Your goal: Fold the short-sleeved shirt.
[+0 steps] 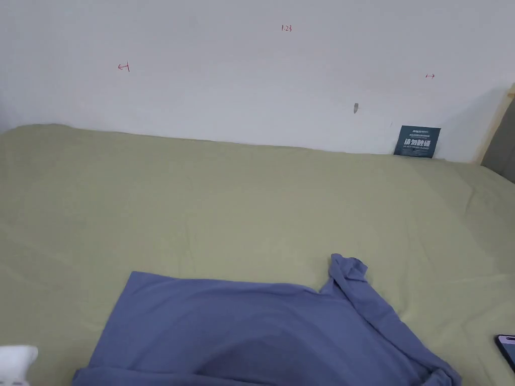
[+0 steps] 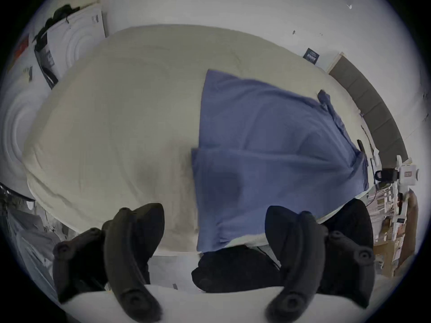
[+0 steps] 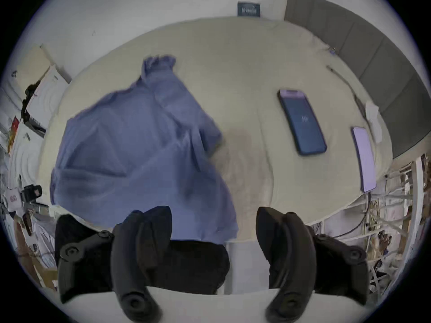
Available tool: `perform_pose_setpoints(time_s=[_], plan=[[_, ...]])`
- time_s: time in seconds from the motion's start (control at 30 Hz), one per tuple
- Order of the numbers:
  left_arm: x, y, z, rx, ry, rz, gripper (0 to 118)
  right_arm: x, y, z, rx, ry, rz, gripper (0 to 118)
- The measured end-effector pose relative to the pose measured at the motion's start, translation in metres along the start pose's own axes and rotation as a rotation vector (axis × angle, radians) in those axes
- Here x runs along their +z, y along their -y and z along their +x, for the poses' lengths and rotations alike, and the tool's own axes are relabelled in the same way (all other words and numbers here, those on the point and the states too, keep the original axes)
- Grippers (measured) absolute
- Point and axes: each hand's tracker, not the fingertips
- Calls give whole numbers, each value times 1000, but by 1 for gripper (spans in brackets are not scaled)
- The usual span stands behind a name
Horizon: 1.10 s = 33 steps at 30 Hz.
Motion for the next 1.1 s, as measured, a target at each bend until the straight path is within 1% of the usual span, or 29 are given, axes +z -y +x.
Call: perform_pose_setpoints(time_s=[0.07, 0.1, 0.13, 0.17, 0.2, 0.23, 0.3, 0.37, 0.4, 0.57, 0.67, 0.8, 0.83, 0.87, 0.9, 0.93, 0.97, 1.03, 1.07, 1.1], plan=[[3, -19, 8, -33, -13, 28, 95, 8, -15, -11, 19, -10, 32, 79], [2, -29, 13, -60, -14, 55, 93, 9, -25, -18, 42, -20, 45, 79], [6, -38, 26, -77, -8, 76, 80, 9, -32, -25, 51, -25, 48, 71], [7, -47, 36, -92, -2, 103, 60, 9, -39, -33, 64, -37, 50, 56], [4, -56, 42, -97, 8, 111, 30, 6, -46, -42, 90, -58, 53, 30], [-2, -63, 47, -99, 12, 106, 1, 4, -49, -54, 100, -74, 53, 0], [-18, -82, 53, -112, 11, 111, 0, -6, -60, -70, 95, -84, 56, 0], [-30, -96, 59, -123, 12, 117, 0, -20, -73, -78, 128, -98, 62, 0], [-41, -108, 60, -122, 23, 117, 0, -26, -78, -83, 126, -98, 63, 0], [-83, -167, 57, -77, 10, 100, 0, -56, -104, -107, 152, -137, 45, 0], [-114, -208, 51, -61, -34, 65, 0, -72, -117, -115, 156, -134, 38, 0], [-153, -246, 41, -20, -71, 6, 0, -87, -131, -116, 124, -140, 32, 0], [-162, -250, 40, -12, -75, -7, 12, -89, -133, -115, 124, -140, 33, 0], [-172, -254, 39, -19, -95, -49, 37, -92, -137, -115, 123, -139, 30, 0], [-185, -257, 40, -28, -111, -90, 75, -93, -140, -114, 120, -133, 33, 0], [-191, -255, 37, -40, -133, -95, 110, -93, -143, -112, 122, -131, 38, 0], [-198, -251, 37, -45, -136, -83, 113, -93, -146, -110, 123, -128, 46, 0], [-211, -247, 36, -27, -152, -107, 106, -96, -156, -104, 99, -111, 67, 0], [-208, -240, 35, -23, -147, -105, 106, -98, -161, -102, 93, -95, 73, 1], [-200, -236, 38, -24, -130, -54, 106, -101, -167, -101, 96, -78, 73, 8]])
